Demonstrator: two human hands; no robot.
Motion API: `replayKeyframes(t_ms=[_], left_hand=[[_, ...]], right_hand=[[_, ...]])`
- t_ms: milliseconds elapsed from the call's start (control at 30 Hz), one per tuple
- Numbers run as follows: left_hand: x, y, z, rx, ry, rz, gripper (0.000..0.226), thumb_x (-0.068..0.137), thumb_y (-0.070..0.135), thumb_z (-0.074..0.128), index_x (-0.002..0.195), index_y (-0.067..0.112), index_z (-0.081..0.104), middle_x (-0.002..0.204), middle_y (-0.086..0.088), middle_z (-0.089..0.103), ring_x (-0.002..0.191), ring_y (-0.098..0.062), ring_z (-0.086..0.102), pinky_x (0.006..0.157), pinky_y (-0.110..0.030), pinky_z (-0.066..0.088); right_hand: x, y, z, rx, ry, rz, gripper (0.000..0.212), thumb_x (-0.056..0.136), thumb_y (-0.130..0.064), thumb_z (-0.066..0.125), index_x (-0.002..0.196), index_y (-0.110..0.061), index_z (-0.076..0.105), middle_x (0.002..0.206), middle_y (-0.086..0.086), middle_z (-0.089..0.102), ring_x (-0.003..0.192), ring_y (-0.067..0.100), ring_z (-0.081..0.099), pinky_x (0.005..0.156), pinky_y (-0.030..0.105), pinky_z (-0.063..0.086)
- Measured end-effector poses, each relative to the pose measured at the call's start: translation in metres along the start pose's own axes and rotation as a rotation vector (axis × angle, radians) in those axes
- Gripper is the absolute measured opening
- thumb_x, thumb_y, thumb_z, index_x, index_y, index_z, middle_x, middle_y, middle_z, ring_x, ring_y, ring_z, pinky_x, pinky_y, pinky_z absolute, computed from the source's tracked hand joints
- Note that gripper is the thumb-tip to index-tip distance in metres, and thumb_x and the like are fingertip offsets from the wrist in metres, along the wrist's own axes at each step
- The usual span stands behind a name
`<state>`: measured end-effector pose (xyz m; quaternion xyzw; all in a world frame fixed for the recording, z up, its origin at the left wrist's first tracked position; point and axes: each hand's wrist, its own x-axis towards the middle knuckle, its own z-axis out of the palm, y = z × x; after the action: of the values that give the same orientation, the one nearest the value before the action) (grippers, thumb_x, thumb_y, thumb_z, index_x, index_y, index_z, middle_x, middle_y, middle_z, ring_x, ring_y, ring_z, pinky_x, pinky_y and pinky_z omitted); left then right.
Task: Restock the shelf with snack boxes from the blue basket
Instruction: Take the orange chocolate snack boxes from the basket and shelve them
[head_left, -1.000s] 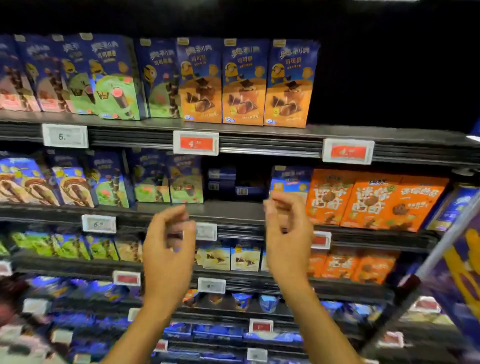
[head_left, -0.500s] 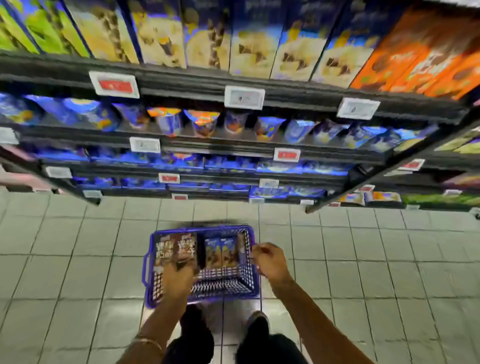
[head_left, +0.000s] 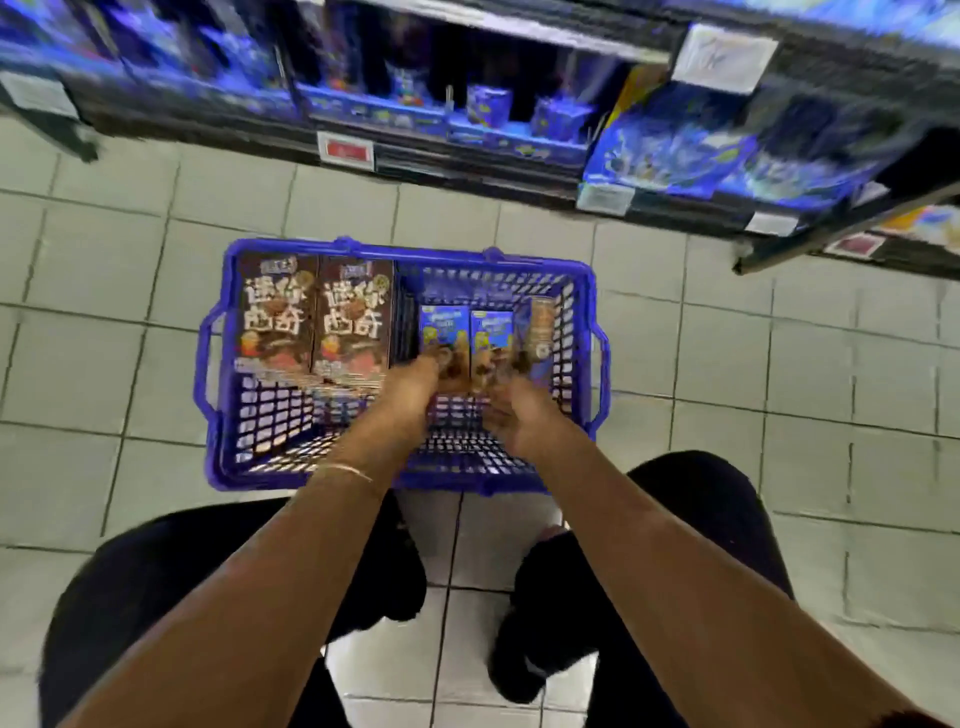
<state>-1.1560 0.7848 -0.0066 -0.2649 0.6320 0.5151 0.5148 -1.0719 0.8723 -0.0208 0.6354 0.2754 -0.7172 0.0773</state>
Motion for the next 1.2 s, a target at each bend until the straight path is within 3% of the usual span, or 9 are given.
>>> replayKeyframes(t_ms=[67,167,333,433,500,667,867,1000,1200], left_hand=[[0.040,-0.020,0.003,-0.133,-0.064,-0.112,0.020,0.108,0.022,0.050,0.102,0.013,0.067,0.101,-0.013,0.065,0.083,-0.029,0.063,0.083,-0.042,0.053],[0.088,-0.051,0.010,-0.269,-0.079,-0.218,0.017,0.106,0.026,0.054,0.116,0.016,0.063,0.118,-0.013,0.065,0.083,-0.030,0.062,0.095,-0.048,0.054],[0.139,-0.074,0.020,-0.427,-0.051,-0.166,0.019,0.105,0.035,0.056,0.116,0.021,0.063,0.125,-0.010,0.068,0.113,-0.033,0.067,0.114,-0.050,0.047],[0.152,-0.069,0.016,-0.405,0.010,-0.111,0.026,0.105,0.034,0.054,0.094,0.017,0.071,0.090,-0.008,0.078,0.081,-0.029,0.076,0.084,-0.046,0.056],[0.156,-0.066,0.012,-0.370,0.052,-0.116,0.029,0.103,0.031,0.054,0.080,0.017,0.065,0.063,-0.004,0.071,0.051,-0.024,0.068,0.067,-0.035,0.048],[0.150,-0.065,0.007,-0.334,0.088,-0.126,0.030,0.098,0.034,0.060,0.076,0.015,0.064,0.049,-0.007,0.068,0.060,-0.026,0.067,0.061,-0.033,0.043],[0.142,-0.061,0.005,-0.353,0.146,-0.199,0.021,0.097,0.035,0.061,0.088,0.016,0.063,0.092,-0.006,0.068,0.085,-0.026,0.060,0.089,-0.035,0.046],[0.138,-0.052,0.009,-0.383,0.166,-0.187,0.020,0.096,0.034,0.060,0.100,0.015,0.063,0.099,-0.009,0.067,0.091,-0.028,0.061,0.102,-0.040,0.044],[0.136,-0.053,0.008,-0.446,0.144,-0.208,0.018,0.099,0.033,0.062,0.095,0.016,0.064,0.107,-0.010,0.068,0.096,-0.030,0.062,0.092,-0.042,0.047]], right_hand=[[0.044,0.021,-0.002,0.172,-0.088,0.092,0.039,0.108,-0.033,0.033,0.089,-0.008,0.056,0.067,0.012,0.066,0.055,0.024,0.063,0.052,0.024,0.053],[0.097,0.040,0.002,0.296,-0.052,0.192,0.038,0.102,-0.035,0.047,0.106,-0.003,0.067,0.097,0.015,0.073,0.092,0.029,0.069,0.092,0.043,0.057],[0.149,0.051,0.005,0.375,-0.018,0.128,0.043,0.095,-0.050,0.056,0.108,-0.012,0.071,0.093,0.015,0.074,0.085,0.031,0.066,0.072,0.043,0.052],[0.166,0.046,0.007,0.405,-0.046,0.067,0.034,0.097,-0.043,0.054,0.101,-0.013,0.070,0.114,0.015,0.074,0.089,0.032,0.066,0.088,0.046,0.050],[0.165,0.044,0.006,0.439,-0.043,0.089,0.033,0.098,-0.041,0.054,0.089,-0.012,0.069,0.091,0.013,0.078,0.076,0.029,0.064,0.075,0.041,0.050],[0.154,0.039,0.004,0.468,-0.077,0.097,0.027,0.098,-0.039,0.056,0.102,-0.014,0.066,0.114,0.011,0.070,0.095,0.030,0.066,0.081,0.039,0.046],[0.160,0.032,-0.001,0.514,-0.061,0.099,0.039,0.096,-0.042,0.060,0.123,-0.014,0.067,0.127,0.011,0.068,0.106,0.032,0.063,0.079,0.043,0.048],[0.157,0.031,-0.001,0.449,-0.039,0.085,0.031,0.093,-0.040,0.063,0.114,-0.018,0.067,0.126,0.006,0.070,0.113,0.028,0.066,0.101,0.038,0.046],[0.151,0.035,0.007,0.463,-0.045,0.069,0.025,0.093,-0.041,0.060,0.107,-0.021,0.066,0.124,0.004,0.071,0.097,0.026,0.065,0.069,0.032,0.043]])
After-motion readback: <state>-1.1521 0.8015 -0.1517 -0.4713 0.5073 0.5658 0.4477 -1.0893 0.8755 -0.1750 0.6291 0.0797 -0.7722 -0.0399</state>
